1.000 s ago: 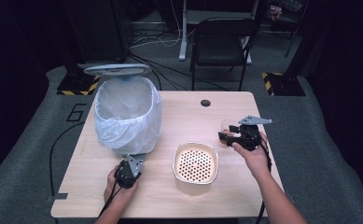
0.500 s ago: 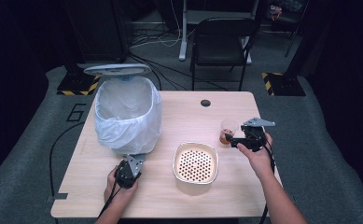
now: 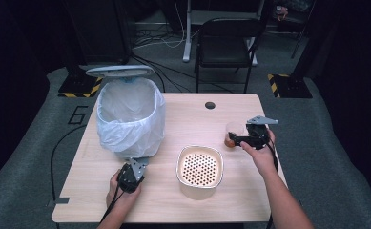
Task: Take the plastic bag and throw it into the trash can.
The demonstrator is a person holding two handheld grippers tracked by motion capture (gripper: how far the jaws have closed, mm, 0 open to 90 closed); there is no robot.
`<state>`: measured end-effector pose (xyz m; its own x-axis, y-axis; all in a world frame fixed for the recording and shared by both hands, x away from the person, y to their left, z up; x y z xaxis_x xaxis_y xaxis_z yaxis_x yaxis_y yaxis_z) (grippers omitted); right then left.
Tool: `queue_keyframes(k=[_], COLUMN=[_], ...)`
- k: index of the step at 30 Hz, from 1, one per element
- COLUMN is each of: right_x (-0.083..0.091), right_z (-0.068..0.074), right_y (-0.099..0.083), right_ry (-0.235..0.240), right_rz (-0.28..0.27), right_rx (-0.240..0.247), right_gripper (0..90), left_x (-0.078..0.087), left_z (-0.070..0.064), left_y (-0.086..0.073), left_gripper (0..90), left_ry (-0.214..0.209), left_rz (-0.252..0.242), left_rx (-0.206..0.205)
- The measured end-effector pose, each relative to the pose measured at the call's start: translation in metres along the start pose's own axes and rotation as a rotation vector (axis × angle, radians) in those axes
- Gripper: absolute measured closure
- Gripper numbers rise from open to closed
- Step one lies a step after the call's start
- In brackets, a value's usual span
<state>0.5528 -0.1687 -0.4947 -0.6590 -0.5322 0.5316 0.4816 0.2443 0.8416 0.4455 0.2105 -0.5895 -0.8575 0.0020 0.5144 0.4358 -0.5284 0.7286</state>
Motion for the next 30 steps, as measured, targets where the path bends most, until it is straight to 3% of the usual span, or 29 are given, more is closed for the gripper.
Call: queue_keyframes(k=[10, 30], right_x=[-0.026, -0.043], right_z=[-0.005, -0.011], right_y=[-0.007, -0.020], right_ry=[-0.011, -0.040], right_rz=[0.027, 0.067], right_rx=[-0.008, 0.010], right_gripper=[10.3, 20.3], left_x=[0.000, 0.000], left_z=[0.000, 0.000], left_y=[0.000, 0.000], left_gripper=[64.3, 64.3], left_ry=[-0.001, -0.002], left_rz=[0.000, 0.000], left_rx=[0.002, 0.003])
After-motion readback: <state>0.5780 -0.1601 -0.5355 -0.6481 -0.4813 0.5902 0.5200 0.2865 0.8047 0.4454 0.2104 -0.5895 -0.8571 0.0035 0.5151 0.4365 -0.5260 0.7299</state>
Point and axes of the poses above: each handheld gripper's, and its own axes: x roughly backward along the jaws, y roughly out of its top, z roughly to its left, the point moved 10 cm from there along -x, roughly forward along the jaws, and after that the axes turned 7 degrees about y, right-handed, at the moved point
